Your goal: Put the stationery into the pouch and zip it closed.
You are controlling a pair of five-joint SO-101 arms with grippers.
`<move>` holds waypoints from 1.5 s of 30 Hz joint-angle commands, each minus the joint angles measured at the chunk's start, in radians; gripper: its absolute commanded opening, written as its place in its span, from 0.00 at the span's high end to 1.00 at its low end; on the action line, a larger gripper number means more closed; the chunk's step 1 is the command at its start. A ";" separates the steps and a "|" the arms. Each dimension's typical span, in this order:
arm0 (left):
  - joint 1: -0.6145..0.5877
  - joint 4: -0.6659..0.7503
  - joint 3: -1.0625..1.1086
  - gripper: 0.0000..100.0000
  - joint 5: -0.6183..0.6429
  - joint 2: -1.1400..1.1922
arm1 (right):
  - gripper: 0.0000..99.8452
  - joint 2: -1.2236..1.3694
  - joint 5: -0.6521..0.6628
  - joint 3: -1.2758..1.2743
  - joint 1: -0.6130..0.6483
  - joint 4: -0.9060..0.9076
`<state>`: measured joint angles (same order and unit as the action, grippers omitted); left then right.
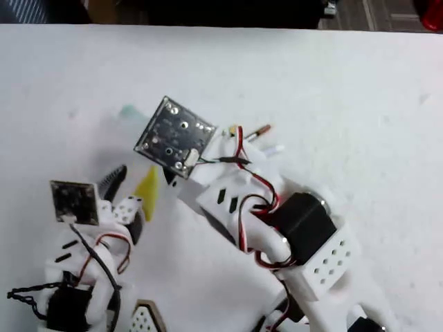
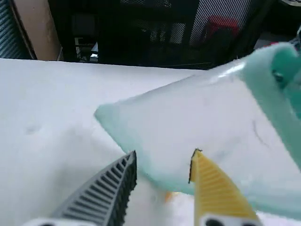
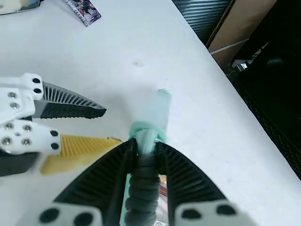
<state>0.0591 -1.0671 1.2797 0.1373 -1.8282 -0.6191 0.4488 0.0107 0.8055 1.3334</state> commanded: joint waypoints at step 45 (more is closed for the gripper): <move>0.262 0.163 0.043 0.79 -0.453 -0.004 | 0.98 -0.108 -0.005 0.037 0.051 0.119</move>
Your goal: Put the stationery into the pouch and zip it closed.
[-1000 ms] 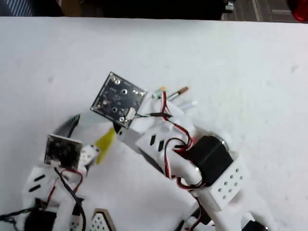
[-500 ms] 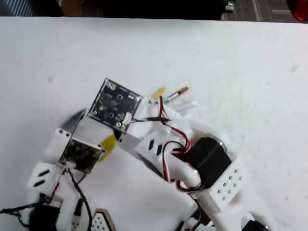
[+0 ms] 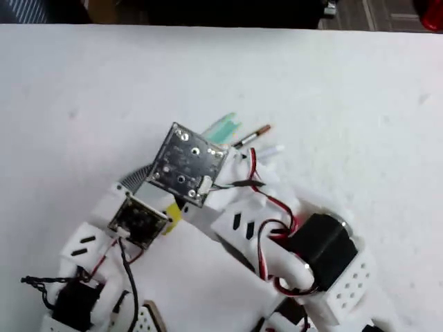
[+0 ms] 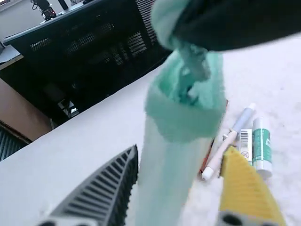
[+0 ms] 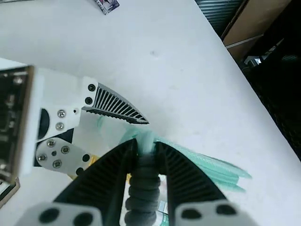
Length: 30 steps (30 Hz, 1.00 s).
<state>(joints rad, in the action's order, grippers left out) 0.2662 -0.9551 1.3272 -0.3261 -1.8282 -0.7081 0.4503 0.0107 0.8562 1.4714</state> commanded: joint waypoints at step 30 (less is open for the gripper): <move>0.093 -0.009 -0.049 0.98 0.333 -0.004 | 0.98 -0.001 -0.005 -0.051 -0.087 -0.104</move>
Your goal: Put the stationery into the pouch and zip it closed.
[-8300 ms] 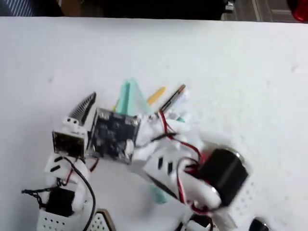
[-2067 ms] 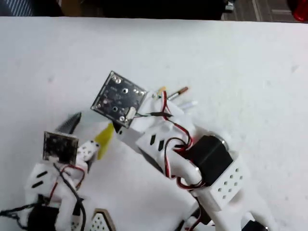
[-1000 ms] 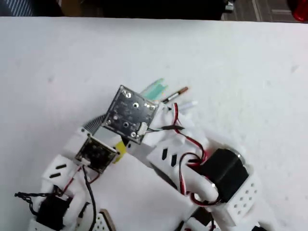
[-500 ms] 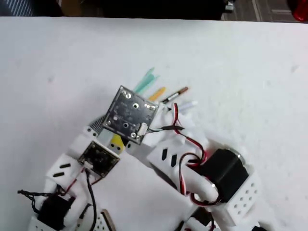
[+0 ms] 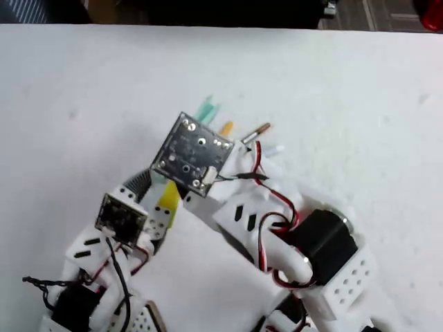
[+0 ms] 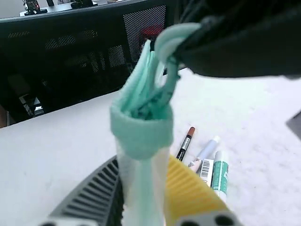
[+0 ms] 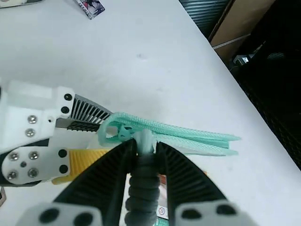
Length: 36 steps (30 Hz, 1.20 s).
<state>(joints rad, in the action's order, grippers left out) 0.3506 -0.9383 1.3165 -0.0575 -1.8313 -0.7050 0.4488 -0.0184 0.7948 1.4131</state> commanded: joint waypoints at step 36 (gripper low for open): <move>0.001 -0.060 0.008 0.98 -0.064 -0.001 | 0.98 -0.013 -0.005 -0.120 -0.025 -0.104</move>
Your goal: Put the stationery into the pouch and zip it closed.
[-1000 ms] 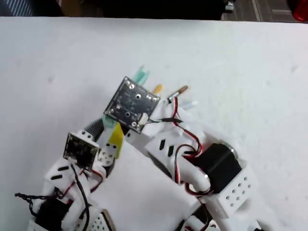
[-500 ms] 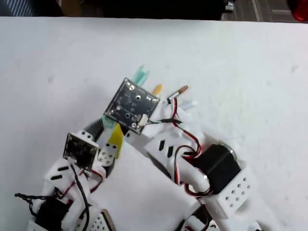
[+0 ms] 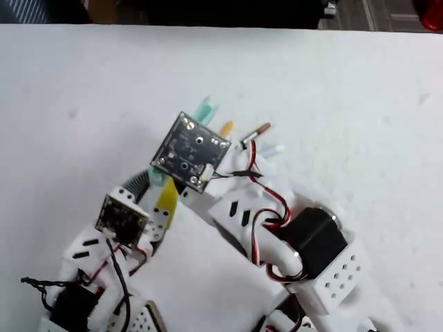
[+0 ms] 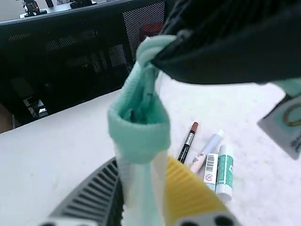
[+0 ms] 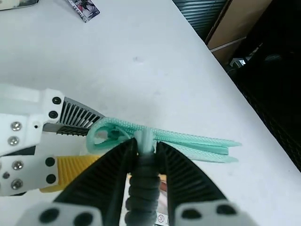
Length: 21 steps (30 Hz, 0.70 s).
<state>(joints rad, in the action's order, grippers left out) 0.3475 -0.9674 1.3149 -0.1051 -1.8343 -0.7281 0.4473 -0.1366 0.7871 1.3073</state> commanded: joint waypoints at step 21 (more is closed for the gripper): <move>-0.054 -0.025 0.006 0.98 -0.011 0.002 | 0.98 0.013 -0.003 -0.002 -0.088 -0.008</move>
<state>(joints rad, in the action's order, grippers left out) 0.3168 -0.9674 1.3134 -0.1097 -1.8359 -0.7250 0.4473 -0.1366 0.7610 1.3073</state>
